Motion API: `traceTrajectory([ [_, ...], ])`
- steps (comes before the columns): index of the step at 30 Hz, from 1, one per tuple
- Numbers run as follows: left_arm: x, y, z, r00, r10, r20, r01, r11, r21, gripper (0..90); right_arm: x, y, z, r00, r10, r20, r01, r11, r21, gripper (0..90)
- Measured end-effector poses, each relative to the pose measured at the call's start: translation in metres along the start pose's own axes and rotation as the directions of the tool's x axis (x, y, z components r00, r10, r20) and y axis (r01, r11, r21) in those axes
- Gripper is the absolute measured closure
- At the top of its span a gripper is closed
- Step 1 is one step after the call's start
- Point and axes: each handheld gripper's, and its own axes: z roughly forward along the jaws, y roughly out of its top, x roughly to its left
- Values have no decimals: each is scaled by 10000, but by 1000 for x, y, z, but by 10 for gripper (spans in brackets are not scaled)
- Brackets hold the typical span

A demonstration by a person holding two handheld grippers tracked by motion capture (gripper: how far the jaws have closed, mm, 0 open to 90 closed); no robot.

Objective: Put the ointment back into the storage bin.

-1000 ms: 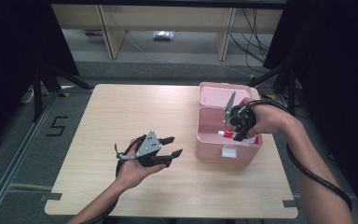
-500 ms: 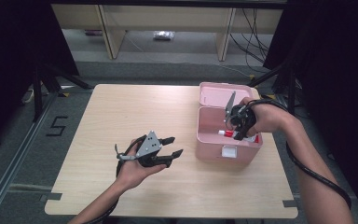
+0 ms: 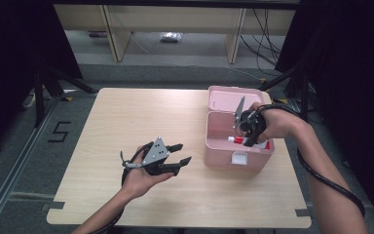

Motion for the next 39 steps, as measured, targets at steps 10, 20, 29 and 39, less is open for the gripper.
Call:
traceTrajectory([
  [10, -1, 0, 0, 10000, -57, 20, 57, 10000, 8, 465, -3, -1, 4, 10000, 72, -43, -72, 9999, 88, 722],
  [20, -1, -2, 1, 10000, -91, 25, 91, 9999, 49, 465, -5, -1, 12, 9998, 38, -186, -34, 9998, 199, 722],
  [29, -1, -2, 1, 10000, -66, 43, 66, 9999, 76, 464, -9, -1, 18, 9991, -366, -195, 369, 9991, 190, 722],
  [39, -2, -3, 2, 9999, -109, 70, 108, 9999, 92, 462, -9, 1, 23, 9990, -120, -421, 132, 9995, 299, 722],
])
